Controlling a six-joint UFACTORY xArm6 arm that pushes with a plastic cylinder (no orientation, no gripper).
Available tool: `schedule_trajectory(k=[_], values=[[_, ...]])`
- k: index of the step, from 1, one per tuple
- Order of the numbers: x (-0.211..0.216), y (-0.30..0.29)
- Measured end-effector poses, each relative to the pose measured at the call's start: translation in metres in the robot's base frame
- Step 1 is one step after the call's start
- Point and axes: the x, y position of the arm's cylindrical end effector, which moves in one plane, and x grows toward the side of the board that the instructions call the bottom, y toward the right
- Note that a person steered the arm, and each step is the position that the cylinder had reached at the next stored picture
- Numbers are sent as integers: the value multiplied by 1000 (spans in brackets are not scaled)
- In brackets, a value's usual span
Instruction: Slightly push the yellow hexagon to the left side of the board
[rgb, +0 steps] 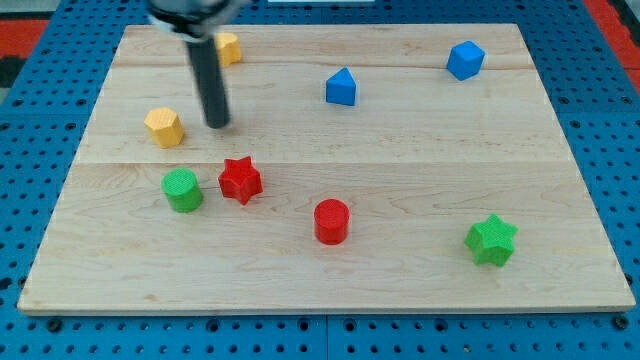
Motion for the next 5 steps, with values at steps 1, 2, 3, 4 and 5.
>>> schedule_trajectory(k=[1, 2, 3, 4, 5], values=[[14, -48], [15, -57], [-21, -50], [-8, -36], [22, -24]])
